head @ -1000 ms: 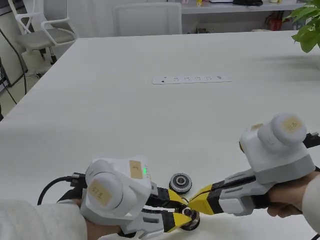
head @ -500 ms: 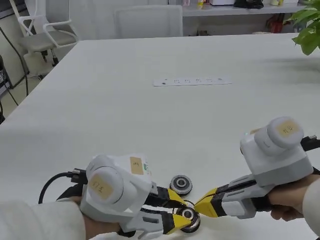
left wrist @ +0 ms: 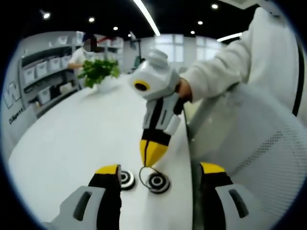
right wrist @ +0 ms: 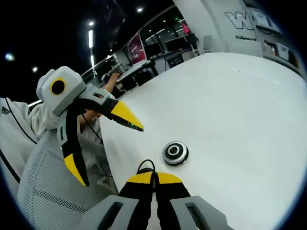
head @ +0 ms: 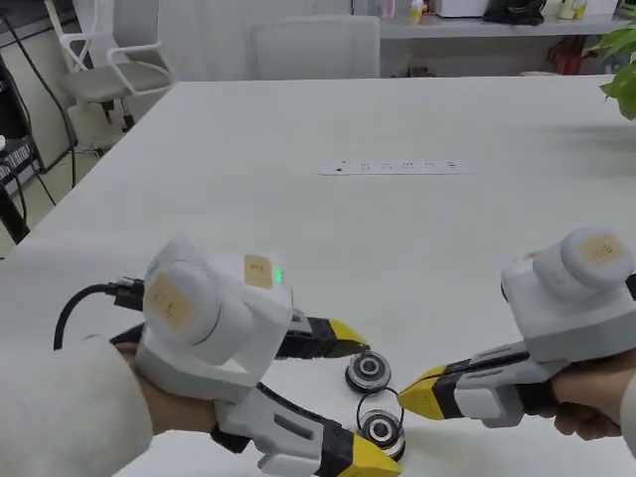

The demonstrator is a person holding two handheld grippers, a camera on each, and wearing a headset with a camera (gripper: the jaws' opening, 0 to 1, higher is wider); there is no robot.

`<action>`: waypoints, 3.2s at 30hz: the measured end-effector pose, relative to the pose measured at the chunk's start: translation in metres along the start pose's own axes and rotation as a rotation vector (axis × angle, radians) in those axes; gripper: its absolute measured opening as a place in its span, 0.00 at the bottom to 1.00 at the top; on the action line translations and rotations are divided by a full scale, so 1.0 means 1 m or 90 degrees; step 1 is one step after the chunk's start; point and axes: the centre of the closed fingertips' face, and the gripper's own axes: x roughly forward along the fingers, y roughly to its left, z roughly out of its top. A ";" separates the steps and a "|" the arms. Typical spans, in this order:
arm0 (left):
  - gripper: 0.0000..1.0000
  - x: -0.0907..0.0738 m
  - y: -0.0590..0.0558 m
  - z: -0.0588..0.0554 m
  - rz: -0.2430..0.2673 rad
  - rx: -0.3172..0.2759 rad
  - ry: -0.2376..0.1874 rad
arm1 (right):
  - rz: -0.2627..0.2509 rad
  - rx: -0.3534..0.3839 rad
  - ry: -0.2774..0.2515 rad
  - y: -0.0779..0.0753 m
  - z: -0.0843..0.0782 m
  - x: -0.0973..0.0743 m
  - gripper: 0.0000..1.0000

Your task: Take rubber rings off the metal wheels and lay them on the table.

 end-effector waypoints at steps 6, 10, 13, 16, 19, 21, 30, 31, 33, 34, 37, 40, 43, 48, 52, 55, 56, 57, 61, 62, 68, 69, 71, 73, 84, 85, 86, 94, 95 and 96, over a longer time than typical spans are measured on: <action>0.77 -0.023 0.000 0.011 0.016 0.010 0.000 | -0.014 -0.013 -0.001 -0.004 0.003 -0.003 0.00; 0.87 -0.046 0.006 0.016 0.056 0.006 -0.013 | -0.018 -0.014 -0.023 -0.005 0.012 -0.008 0.00; 0.91 -0.064 0.011 0.013 0.092 -0.004 -0.011 | -0.019 -0.011 -0.043 -0.006 0.019 -0.012 0.00; 0.92 -0.082 0.015 0.009 0.131 -0.015 -0.015 | -0.020 -0.006 -0.056 -0.007 0.023 -0.015 0.00; 0.93 -0.098 0.015 -0.002 0.161 -0.044 -0.015 | -0.020 -0.003 -0.071 -0.006 0.028 -0.017 0.00; 0.94 -0.104 0.015 -0.011 0.176 -0.052 -0.002 | -0.018 0.002 -0.078 -0.004 0.030 -0.018 0.00; 0.95 -0.112 0.007 -0.036 0.227 -0.111 0.002 | -0.019 0.000 -0.116 0.003 0.045 -0.026 0.00; 0.95 -0.111 0.007 -0.038 0.230 -0.116 0.002 | -0.016 0.003 -0.125 0.004 0.048 -0.027 0.00; 0.95 -0.111 0.007 -0.041 0.235 -0.124 0.001 | -0.013 0.008 -0.137 0.006 0.052 -0.029 0.00; 0.95 -0.111 0.008 -0.043 0.238 -0.129 0.002 | -0.012 0.008 -0.142 0.007 0.054 -0.030 0.00; 0.96 -0.108 0.008 -0.045 0.245 -0.141 0.000 | -0.013 0.001 -0.161 0.010 0.061 -0.033 0.00; 0.97 -0.104 0.005 -0.042 0.239 -0.155 -0.015 | -0.009 -0.003 -0.175 0.015 0.068 -0.034 0.00; 0.97 -0.098 0.004 -0.041 0.238 -0.158 -0.022 | -0.006 -0.009 -0.186 0.021 0.073 -0.034 0.00; 0.98 -0.090 0.003 -0.046 0.239 -0.158 -0.008 | 0.011 -0.009 -0.203 0.030 0.080 -0.031 0.00; 0.98 -0.088 0.002 -0.044 0.235 -0.153 -0.014 | 0.019 -0.011 -0.196 0.035 0.080 -0.024 0.00; 0.97 -0.085 -0.001 -0.047 0.222 -0.147 -0.003 | 0.011 -0.026 -0.169 0.035 0.073 -0.015 0.00; 0.97 -0.085 -0.002 -0.047 0.221 -0.147 -0.004 | 0.015 -0.029 -0.158 0.038 0.069 -0.010 0.00; 0.98 -0.085 -0.002 -0.046 0.220 -0.148 -0.008 | 0.016 -0.030 -0.153 0.039 0.067 -0.008 0.00; 1.00 -0.086 0.000 -0.046 0.227 -0.156 -0.014 | 0.025 -0.049 -0.111 0.045 0.054 0.006 0.00; 1.00 -0.086 0.001 -0.047 0.230 -0.156 -0.013 | 0.025 -0.058 -0.099 0.046 0.051 0.010 0.00; 1.00 -0.087 0.002 -0.045 0.234 -0.155 -0.021 | 0.030 -0.080 -0.064 0.049 0.036 0.029 0.00; 1.00 -0.087 0.002 -0.045 0.234 -0.154 -0.019 | 0.025 -0.088 -0.057 0.048 0.034 0.032 0.00; 1.00 -0.086 0.000 -0.045 0.229 -0.155 -0.018 | 0.020 -0.105 -0.040 0.048 0.028 0.038 0.00; 1.00 -0.086 0.000 -0.044 0.228 -0.157 -0.023 | 0.019 -0.109 -0.035 0.049 0.026 0.043 0.00; 1.00 -0.087 0.003 -0.041 0.234 -0.162 -0.035 | -0.015 -0.170 -0.014 0.035 0.021 0.063 0.00; 1.00 -0.086 0.003 -0.041 0.233 -0.161 -0.034 | -0.020 -0.185 -0.005 0.033 0.019 0.065 0.00; 1.00 -0.086 0.003 -0.042 0.232 -0.160 -0.032 | -0.023 -0.187 -0.004 0.032 0.019 0.067 0.00; 1.00 -0.086 0.004 -0.043 0.235 -0.164 -0.031 | -0.032 -0.187 0.002 0.024 0.015 0.068 0.08; 1.00 -0.086 0.004 -0.043 0.234 -0.164 -0.029 | -0.033 -0.187 0.002 0.023 0.015 0.068 0.10; 1.00 -0.086 0.003 -0.043 0.233 -0.165 -0.029 | -0.035 -0.188 0.004 0.022 0.014 0.068 0.11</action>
